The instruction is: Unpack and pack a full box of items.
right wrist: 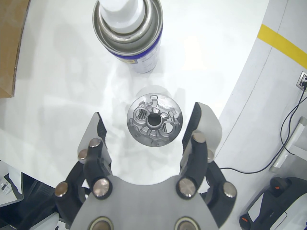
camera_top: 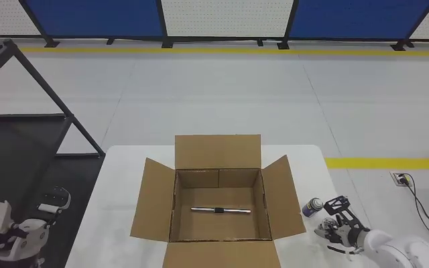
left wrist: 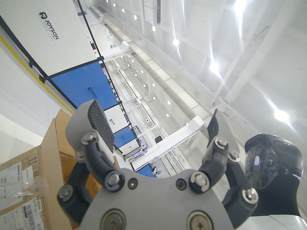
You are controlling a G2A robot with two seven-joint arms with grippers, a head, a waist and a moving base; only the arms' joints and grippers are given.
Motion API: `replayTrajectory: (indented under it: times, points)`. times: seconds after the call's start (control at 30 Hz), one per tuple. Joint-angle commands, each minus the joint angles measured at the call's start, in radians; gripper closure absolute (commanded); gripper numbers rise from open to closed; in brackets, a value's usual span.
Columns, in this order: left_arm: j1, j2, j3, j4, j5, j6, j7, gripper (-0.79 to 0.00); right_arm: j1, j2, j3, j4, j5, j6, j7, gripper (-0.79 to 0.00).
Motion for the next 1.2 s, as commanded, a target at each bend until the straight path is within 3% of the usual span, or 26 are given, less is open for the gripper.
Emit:
replayTrajectory:
  times: [0.0, 0.03, 0.1, 0.3, 0.6, 0.77, 0.93, 1.17]
  points:
    - [0.0, 0.0, 0.0, 0.0, 0.0, 0.0, 0.0, -0.785, 0.004, 0.002, -0.001, 0.004, 0.004, 0.0, 0.002, -0.12]
    - [0.0, 0.0, 0.0, 0.0, 0.0, 0.0, 0.0, -0.785, 0.004, 0.003, 0.0, 0.004, 0.006, 0.0, 0.002, -0.114]
    - [0.0, 0.0, 0.0, 0.0, 0.0, 0.0, 0.0, -0.785, 0.003, 0.006, 0.007, -0.001, 0.007, 0.007, 0.001, -0.009]
    - [0.0, 0.0, 0.0, 0.0, 0.0, 0.0, 0.0, -0.785, -0.046, 0.016, 0.095, -0.095, 0.028, 0.047, -0.039, 0.0]
    - [0.0, 0.0, 0.0, 0.0, 0.0, 0.0, 0.0, -0.785, -0.186, 0.026, 0.361, -0.501, 0.13, 0.117, -0.083, 0.0]
    - [0.0, 0.0, 0.0, 0.0, 0.0, 0.0, 0.0, -0.785, -0.196, 0.029, 0.43, -0.712, 0.215, 0.138, -0.076, 0.0]
    - [0.0, 0.0, 0.0, 0.0, 0.0, 0.0, 0.0, -0.785, -0.061, 0.052, 0.334, -0.718, 0.261, 0.029, -0.064, 0.0]
    - [0.0, 0.0, 0.0, 0.0, 0.0, 0.0, 0.0, -0.785, 0.198, 0.07, -0.063, -0.718, 0.225, 0.059, 0.048, 0.0]
